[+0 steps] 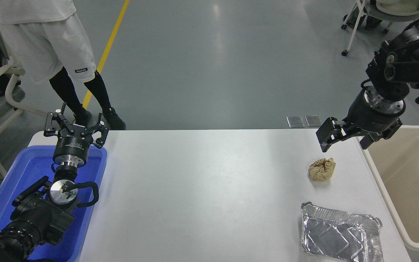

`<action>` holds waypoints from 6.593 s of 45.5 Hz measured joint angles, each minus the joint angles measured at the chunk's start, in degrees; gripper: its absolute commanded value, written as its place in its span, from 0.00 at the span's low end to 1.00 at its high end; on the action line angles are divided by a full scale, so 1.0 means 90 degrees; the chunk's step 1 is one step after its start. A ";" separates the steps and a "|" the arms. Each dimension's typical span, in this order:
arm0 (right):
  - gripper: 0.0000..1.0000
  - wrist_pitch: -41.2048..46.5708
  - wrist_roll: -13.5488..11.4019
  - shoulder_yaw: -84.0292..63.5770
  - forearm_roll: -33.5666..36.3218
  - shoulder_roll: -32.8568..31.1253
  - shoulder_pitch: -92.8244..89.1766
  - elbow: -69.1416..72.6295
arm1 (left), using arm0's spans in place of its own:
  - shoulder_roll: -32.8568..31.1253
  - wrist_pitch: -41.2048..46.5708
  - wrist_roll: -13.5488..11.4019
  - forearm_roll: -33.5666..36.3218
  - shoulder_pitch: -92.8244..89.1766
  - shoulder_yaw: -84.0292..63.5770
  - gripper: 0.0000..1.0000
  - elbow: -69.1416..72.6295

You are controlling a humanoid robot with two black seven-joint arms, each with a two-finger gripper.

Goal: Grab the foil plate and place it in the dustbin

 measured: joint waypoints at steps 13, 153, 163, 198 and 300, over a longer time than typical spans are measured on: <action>1.00 0.0000 0.0000 -0.0045 0.0000 -0.0075 -0.0019 -0.0005 | 0.0000 -0.0001 -0.0002 -0.0003 0.0000 0.0000 0.99 0.0002; 0.97 -0.3927 0.0006 0.3646 -0.2608 -0.2660 -0.6904 -0.0763 | 0.0000 -0.0003 -0.0001 -0.0007 0.0000 -0.0008 0.99 -0.0001; 0.73 -0.4059 0.0001 0.3632 -0.2512 -0.2690 -0.6984 -0.0807 | 0.0000 -0.0002 -0.0001 -0.0007 0.0000 -0.0008 0.99 0.0000; 0.00 -0.3629 -0.0010 0.3484 -0.1588 -0.2839 -0.6984 -0.0739 | 0.0000 -0.0001 -0.0001 -0.0006 0.0000 -0.0008 0.99 0.0000; 0.00 -0.0002 -0.0009 -0.0086 -0.2228 -0.3361 0.2595 0.0757 | 0.0001 -0.0012 0.0007 0.0004 0.0000 0.0002 0.99 -0.0001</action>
